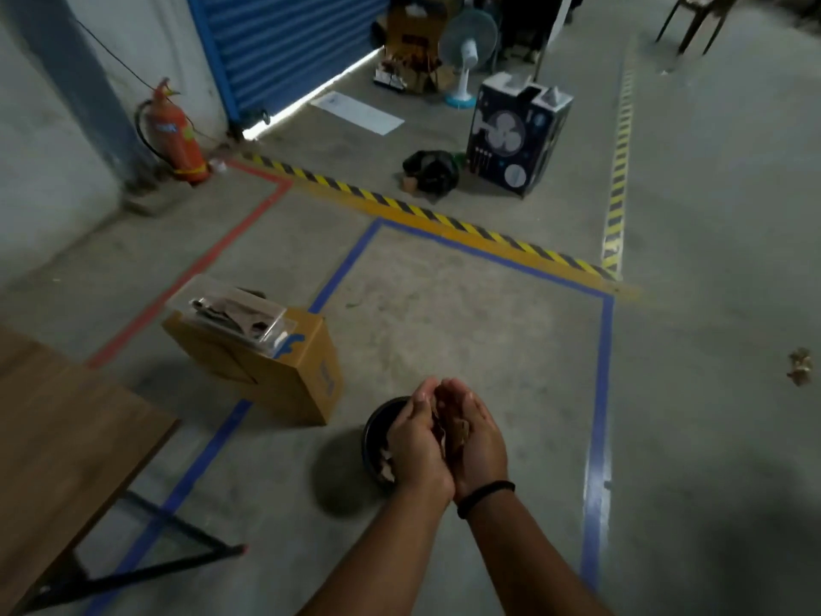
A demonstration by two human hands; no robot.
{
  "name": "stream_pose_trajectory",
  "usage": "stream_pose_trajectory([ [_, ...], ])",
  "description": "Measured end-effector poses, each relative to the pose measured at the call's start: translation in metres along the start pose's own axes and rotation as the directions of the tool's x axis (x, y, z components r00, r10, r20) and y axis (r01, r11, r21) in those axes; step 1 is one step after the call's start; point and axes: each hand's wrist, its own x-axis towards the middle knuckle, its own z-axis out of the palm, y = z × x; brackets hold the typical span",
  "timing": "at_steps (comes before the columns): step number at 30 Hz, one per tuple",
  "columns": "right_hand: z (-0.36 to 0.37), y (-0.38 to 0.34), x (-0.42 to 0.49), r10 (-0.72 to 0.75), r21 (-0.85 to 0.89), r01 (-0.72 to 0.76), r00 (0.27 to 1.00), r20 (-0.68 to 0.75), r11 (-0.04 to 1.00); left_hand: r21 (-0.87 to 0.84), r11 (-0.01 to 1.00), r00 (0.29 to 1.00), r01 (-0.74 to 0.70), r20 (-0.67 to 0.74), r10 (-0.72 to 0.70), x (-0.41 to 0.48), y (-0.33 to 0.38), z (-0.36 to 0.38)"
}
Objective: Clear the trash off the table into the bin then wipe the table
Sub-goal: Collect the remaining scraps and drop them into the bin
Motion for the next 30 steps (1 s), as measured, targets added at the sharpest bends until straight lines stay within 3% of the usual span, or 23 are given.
stream_pose_trajectory([
  [6, -0.069, 0.088, 0.145, 0.157, 0.046, -0.157, 0.987, -0.016, 0.987, 0.126, 0.992, 0.993, 0.032, -0.120, -0.016, 0.147, -0.101, -0.039],
  [10, -0.116, 0.168, 0.249, 0.318, 0.214, -0.308, 0.948, -0.014, 0.927, -0.017, 0.996, 0.982, 0.085, -0.170, -0.087, 0.243, -0.169, -0.078],
  [12, -0.140, 0.201, 0.287, 0.332, 0.279, -0.311, 0.943, -0.029, 0.909, -0.047, 0.994, 0.978, 0.101, -0.181, -0.107, 0.277, -0.198, -0.098],
  [17, -0.171, 0.250, 0.350, 0.303, 0.250, -0.278, 0.950, -0.069, 0.927, -0.047, 0.992, 0.984, 0.120, -0.126, -0.125, 0.342, -0.241, -0.134],
  [20, -0.184, 0.265, 0.378, 0.290, 0.183, -0.272, 0.953, -0.085, 0.945, -0.044, 0.990, 0.983, 0.135, -0.117, -0.140, 0.378, -0.256, -0.156],
  [24, -0.196, 0.259, 0.395, 0.272, -0.030, -0.273, 0.961, -0.053, 0.961, -0.062, 0.986, 0.985, 0.156, -0.065, -0.160, 0.395, -0.250, -0.172],
  [27, -0.192, 0.240, 0.386, 0.174, -0.198, -0.163, 0.984, 0.040, 0.967, -0.063, 0.985, 0.986, 0.162, -0.025, -0.164, 0.389, -0.236, -0.171],
  [30, -0.177, 0.222, 0.355, 0.060, -0.397, 0.047, 0.966, 0.252, 0.916, -0.060, 0.979, 0.981, 0.193, 0.003, -0.193, 0.377, -0.226, -0.164],
])
